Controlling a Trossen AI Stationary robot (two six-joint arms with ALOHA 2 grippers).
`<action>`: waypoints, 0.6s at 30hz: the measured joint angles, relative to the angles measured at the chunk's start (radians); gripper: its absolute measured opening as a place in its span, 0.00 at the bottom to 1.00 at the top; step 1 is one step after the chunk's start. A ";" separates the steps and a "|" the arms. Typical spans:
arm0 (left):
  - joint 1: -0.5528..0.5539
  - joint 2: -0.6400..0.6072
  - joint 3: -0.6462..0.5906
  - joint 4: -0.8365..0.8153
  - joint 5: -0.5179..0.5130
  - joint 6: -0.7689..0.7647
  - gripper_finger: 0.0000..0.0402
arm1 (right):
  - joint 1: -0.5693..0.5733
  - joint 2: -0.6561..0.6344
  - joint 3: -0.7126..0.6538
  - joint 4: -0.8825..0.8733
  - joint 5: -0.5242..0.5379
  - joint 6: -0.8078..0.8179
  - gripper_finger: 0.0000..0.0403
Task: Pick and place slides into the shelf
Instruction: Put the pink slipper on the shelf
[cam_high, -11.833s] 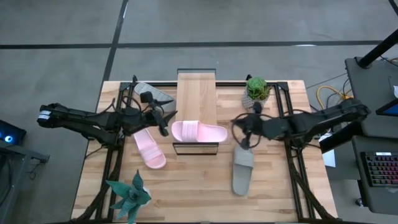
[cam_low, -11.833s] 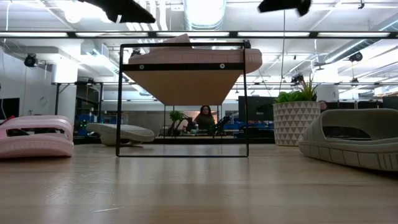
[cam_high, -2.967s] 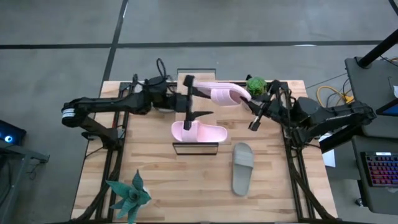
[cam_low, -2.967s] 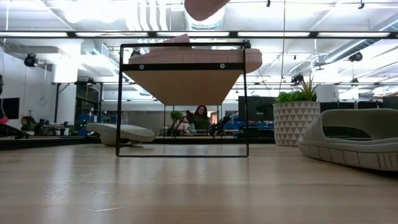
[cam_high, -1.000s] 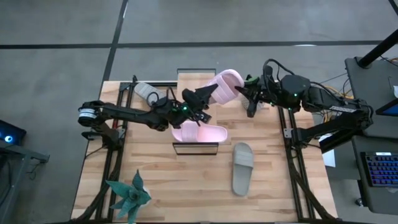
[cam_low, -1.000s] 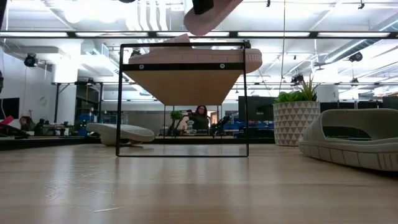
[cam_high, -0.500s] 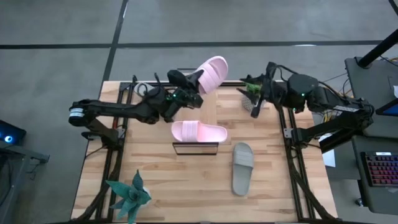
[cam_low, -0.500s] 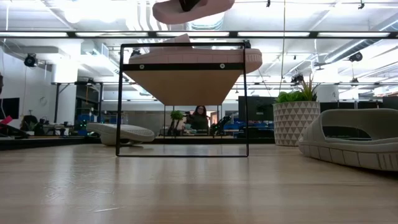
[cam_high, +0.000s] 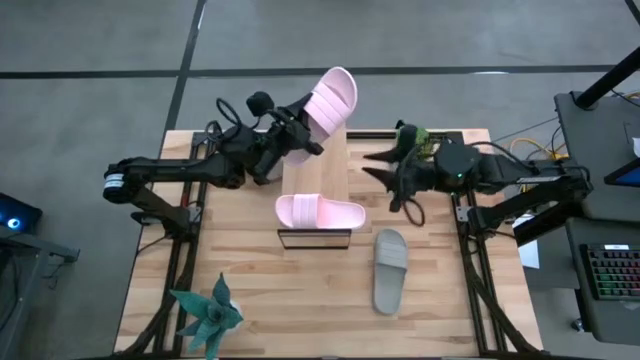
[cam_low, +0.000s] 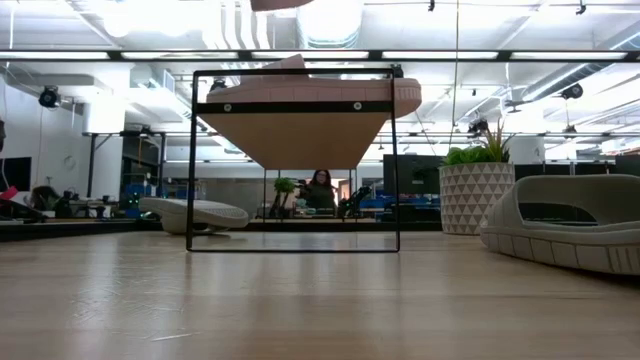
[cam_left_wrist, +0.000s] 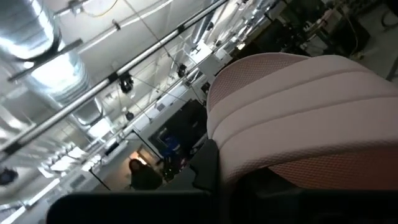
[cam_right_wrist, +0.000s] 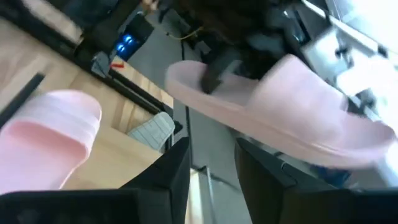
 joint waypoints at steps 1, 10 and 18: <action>0.002 -0.001 0.003 -0.001 -0.005 -0.021 0.00 | 0.008 0.010 0.000 0.011 0.000 -0.033 0.28; 0.003 -0.015 0.012 -0.233 -0.022 -0.234 0.00 | 0.049 0.071 0.000 0.130 0.204 -0.346 0.28; 0.002 -0.052 0.010 -0.447 0.199 -0.400 0.00 | 0.049 0.080 0.000 0.083 0.221 -0.530 0.31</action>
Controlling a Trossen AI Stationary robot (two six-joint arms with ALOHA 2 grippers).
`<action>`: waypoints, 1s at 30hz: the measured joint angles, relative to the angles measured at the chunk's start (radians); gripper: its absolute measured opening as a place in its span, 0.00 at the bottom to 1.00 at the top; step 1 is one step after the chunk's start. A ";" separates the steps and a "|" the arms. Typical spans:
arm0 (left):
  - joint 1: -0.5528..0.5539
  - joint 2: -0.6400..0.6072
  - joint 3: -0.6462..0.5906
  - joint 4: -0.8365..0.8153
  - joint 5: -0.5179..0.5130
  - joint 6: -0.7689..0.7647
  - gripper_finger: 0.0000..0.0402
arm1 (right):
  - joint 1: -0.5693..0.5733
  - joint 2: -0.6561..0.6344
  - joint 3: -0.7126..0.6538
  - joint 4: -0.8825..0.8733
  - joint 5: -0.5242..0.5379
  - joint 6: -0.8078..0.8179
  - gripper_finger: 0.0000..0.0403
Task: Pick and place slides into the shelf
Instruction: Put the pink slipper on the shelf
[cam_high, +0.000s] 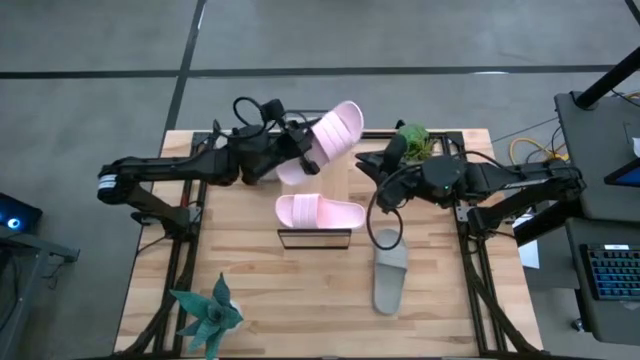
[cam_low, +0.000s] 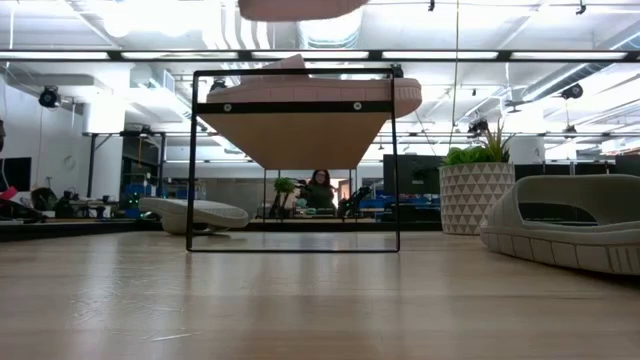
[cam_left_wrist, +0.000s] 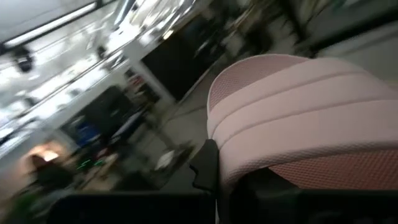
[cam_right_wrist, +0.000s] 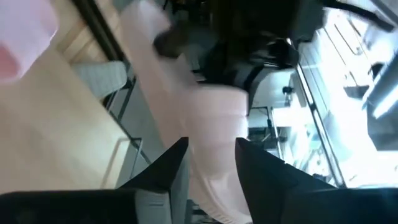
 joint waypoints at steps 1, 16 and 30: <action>0.000 -0.007 0.000 0.002 0.037 -0.014 0.00 | 0.000 0.000 0.000 -0.016 0.000 -0.014 0.33; 0.000 -0.045 -0.008 -0.030 0.146 -0.054 0.00 | 0.004 -0.020 0.000 -0.012 0.090 -0.075 0.59; 0.000 -0.039 -0.006 -0.016 0.268 -0.110 0.00 | 0.002 -0.005 0.000 0.108 0.086 -0.005 0.44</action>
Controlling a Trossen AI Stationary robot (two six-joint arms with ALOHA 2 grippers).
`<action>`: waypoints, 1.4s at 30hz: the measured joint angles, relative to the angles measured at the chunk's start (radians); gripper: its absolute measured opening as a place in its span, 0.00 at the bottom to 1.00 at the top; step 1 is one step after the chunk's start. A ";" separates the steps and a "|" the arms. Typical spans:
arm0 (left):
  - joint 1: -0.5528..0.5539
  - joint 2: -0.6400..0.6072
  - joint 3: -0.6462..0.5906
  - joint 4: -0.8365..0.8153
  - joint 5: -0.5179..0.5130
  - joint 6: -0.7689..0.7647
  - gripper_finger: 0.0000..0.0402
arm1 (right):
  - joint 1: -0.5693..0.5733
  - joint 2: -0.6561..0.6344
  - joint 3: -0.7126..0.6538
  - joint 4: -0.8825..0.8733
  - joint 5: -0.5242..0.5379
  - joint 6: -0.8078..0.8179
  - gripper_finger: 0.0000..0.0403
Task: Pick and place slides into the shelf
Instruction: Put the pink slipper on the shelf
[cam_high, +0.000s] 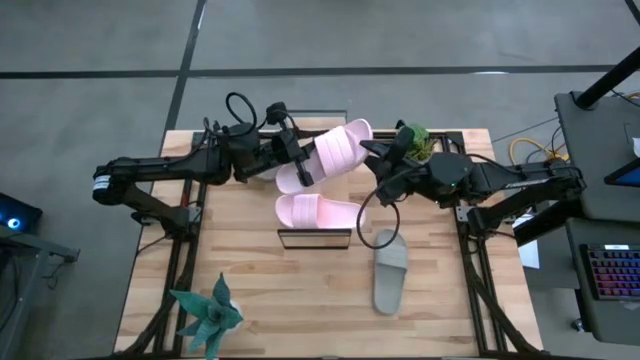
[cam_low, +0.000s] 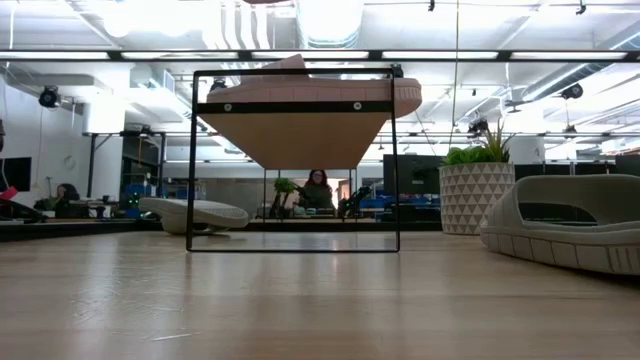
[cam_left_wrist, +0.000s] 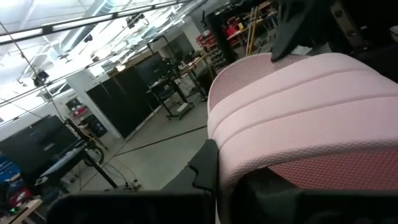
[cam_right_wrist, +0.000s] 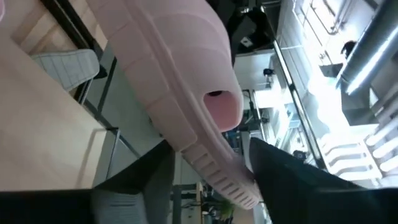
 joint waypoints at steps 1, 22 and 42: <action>0.000 0.000 0.000 0.000 -0.001 0.000 0.00 | 0.000 0.000 0.000 -0.004 0.000 0.007 0.40; -0.008 -0.083 -0.007 -0.007 0.007 0.084 0.38 | -0.065 -0.101 -0.004 -0.147 -0.135 0.277 0.07; -0.015 -0.340 -0.287 0.085 0.385 0.330 0.53 | -0.154 -0.278 -0.114 -0.043 -0.490 0.454 0.06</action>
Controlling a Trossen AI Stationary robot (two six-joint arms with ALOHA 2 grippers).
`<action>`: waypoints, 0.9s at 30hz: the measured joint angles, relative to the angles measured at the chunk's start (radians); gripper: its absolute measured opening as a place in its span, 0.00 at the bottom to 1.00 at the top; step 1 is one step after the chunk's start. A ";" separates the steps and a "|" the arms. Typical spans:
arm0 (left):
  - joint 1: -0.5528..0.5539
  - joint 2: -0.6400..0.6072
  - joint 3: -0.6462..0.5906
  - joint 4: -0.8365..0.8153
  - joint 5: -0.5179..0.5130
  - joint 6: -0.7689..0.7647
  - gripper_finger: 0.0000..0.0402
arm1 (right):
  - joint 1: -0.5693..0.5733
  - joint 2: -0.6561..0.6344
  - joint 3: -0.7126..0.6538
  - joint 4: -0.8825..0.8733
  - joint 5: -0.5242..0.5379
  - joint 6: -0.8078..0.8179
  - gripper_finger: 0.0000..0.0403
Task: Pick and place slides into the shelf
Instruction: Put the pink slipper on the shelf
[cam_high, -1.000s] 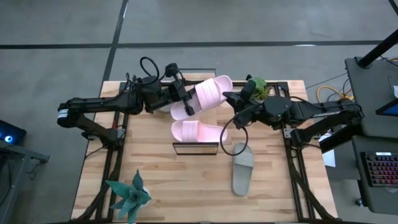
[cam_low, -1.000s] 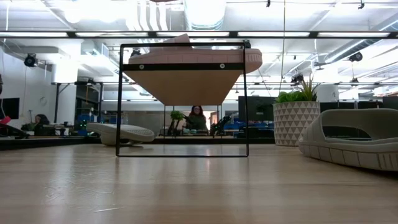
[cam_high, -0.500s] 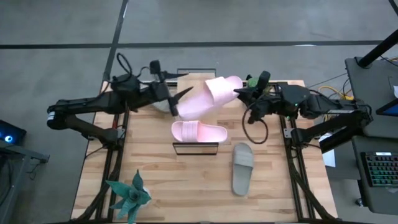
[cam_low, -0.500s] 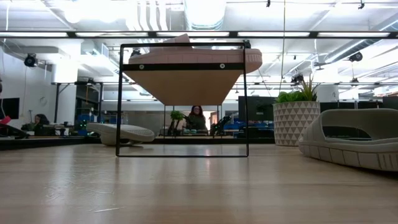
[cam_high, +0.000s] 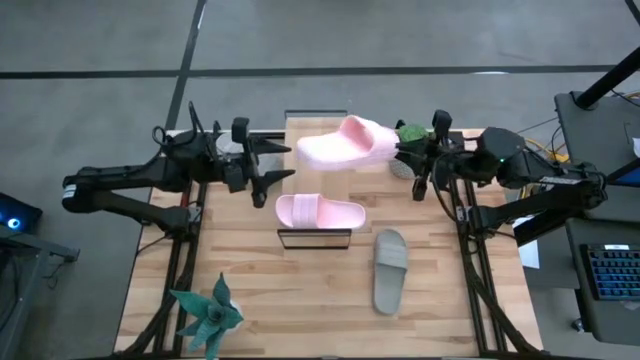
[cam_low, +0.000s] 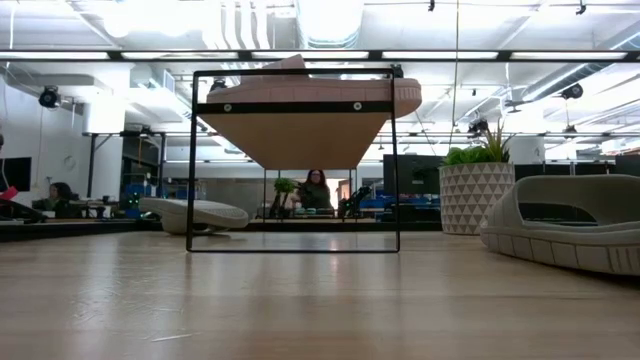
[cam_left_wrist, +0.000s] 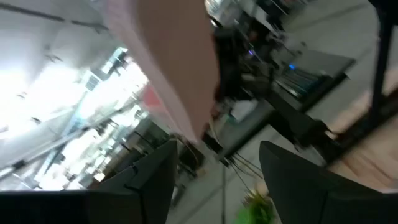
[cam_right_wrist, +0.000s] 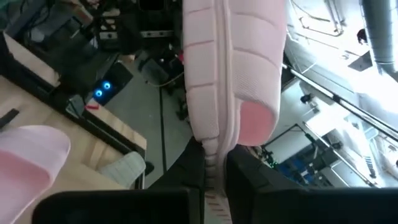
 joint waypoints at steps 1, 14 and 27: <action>0.000 0.004 -0.004 0.029 0.002 0.005 0.53 | 0.000 0.001 -0.003 0.001 0.000 -0.001 0.06; -0.001 0.097 -0.019 0.257 0.118 0.022 0.53 | -0.002 0.029 -0.013 0.003 -0.057 0.019 0.06; -0.005 0.196 -0.017 0.442 0.241 0.014 0.52 | -0.038 0.031 -0.014 0.001 -0.068 0.063 0.06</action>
